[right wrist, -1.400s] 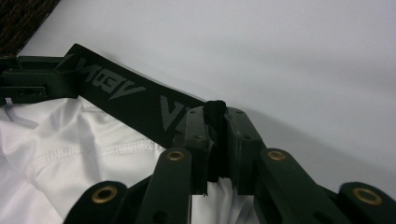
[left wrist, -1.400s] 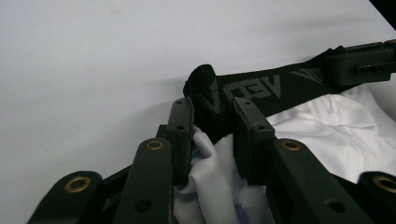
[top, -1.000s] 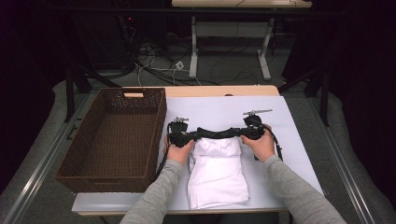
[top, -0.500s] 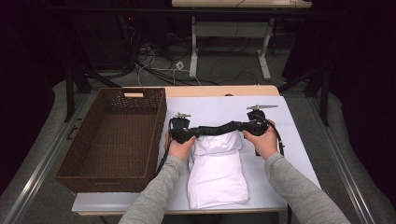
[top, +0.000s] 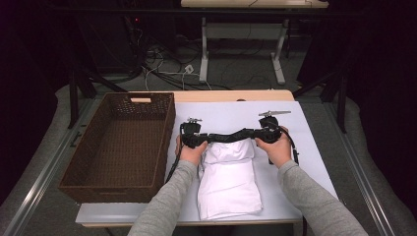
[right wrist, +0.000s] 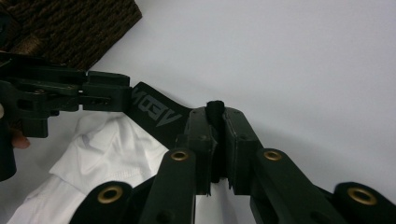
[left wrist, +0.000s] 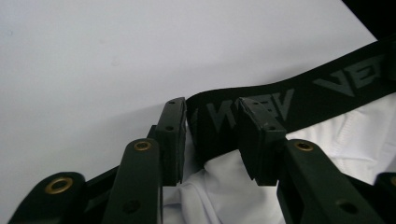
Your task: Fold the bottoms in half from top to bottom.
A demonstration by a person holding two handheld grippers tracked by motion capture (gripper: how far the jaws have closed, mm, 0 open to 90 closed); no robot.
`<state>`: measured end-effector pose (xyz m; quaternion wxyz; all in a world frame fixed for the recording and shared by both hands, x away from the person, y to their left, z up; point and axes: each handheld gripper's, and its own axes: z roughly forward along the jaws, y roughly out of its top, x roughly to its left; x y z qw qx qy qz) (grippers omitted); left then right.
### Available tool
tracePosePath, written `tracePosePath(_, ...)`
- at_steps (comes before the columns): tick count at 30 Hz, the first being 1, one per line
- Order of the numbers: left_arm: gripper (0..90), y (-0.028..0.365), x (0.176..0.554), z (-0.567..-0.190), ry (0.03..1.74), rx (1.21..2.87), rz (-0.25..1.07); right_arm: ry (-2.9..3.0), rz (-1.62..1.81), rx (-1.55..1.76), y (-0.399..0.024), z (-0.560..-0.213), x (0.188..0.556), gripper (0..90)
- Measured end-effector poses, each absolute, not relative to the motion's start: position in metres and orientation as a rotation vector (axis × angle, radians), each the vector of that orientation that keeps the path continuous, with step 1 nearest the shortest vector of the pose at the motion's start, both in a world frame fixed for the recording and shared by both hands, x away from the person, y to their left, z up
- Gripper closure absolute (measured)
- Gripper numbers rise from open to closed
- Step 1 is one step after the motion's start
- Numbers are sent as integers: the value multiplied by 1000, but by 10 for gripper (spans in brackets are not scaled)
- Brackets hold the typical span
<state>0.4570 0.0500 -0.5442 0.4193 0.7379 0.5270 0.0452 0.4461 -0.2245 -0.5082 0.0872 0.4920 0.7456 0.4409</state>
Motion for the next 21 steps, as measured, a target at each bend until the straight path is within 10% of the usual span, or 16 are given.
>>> tracePosePath(21, 800, 55, 445, -515, 1238, 1808, 68, 2218, 1357, 1438, -228, -504, 438, 823)
